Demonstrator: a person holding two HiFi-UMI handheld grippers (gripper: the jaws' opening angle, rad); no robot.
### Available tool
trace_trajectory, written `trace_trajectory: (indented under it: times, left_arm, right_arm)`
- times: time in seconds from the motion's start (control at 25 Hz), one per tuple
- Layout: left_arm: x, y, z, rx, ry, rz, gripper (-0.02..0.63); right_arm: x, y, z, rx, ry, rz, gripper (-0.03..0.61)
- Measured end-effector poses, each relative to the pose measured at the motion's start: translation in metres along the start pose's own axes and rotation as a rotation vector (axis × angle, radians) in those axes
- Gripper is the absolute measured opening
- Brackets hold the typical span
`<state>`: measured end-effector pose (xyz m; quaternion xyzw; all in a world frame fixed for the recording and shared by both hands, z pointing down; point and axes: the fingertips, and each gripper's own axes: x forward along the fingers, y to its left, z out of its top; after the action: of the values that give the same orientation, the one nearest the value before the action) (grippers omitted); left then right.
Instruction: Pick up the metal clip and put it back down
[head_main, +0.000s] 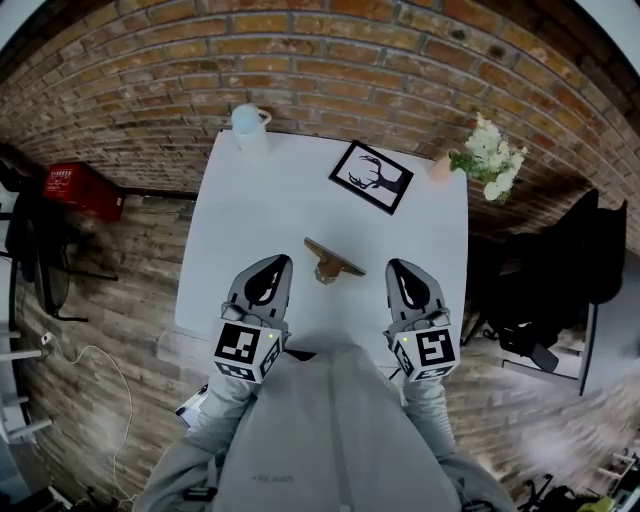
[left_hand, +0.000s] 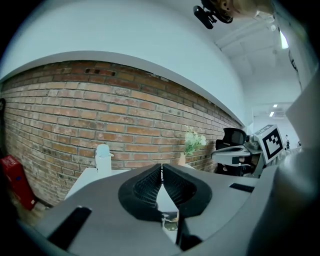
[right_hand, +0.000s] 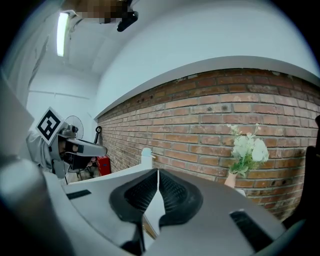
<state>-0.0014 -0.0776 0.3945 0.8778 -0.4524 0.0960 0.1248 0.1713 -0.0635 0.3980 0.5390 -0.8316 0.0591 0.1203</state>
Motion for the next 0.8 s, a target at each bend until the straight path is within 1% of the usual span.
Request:
trace_trajectory:
  times: [0.08, 0.32, 0.36, 0.4, 0.44, 0.68, 0.8]
  left_arm:
    - [-0.001, 0.003, -0.002, -0.004, 0.003, 0.002, 0.032]
    - [-0.004, 0.005, -0.006, -0.018, 0.009, 0.004, 0.032]
    - [-0.004, 0.005, -0.008, -0.02, 0.011, 0.004, 0.032]
    - [-0.004, 0.005, -0.009, -0.023, 0.014, 0.004, 0.032]
    - [-0.004, 0.005, -0.01, -0.026, 0.016, 0.003, 0.032]
    - [-0.004, 0.006, -0.014, -0.039, 0.018, 0.005, 0.032]
    - [-0.004, 0.008, -0.016, -0.044, 0.024, 0.006, 0.032]
  right_arm:
    - [0.003, 0.004, -0.002, 0.003, 0.007, 0.012, 0.026]
    - [0.013, 0.019, -0.008, 0.005, 0.036, 0.089, 0.034]
    - [0.015, 0.021, -0.01, 0.006, 0.046, 0.101, 0.061]
    - [0.017, 0.023, -0.012, 0.008, 0.056, 0.112, 0.109]
    - [0.019, 0.025, -0.013, 0.009, 0.066, 0.122, 0.14]
    - [0.029, 0.034, -0.019, -0.018, 0.093, 0.175, 0.195]
    - [0.035, 0.04, -0.022, -0.043, 0.113, 0.191, 0.207]
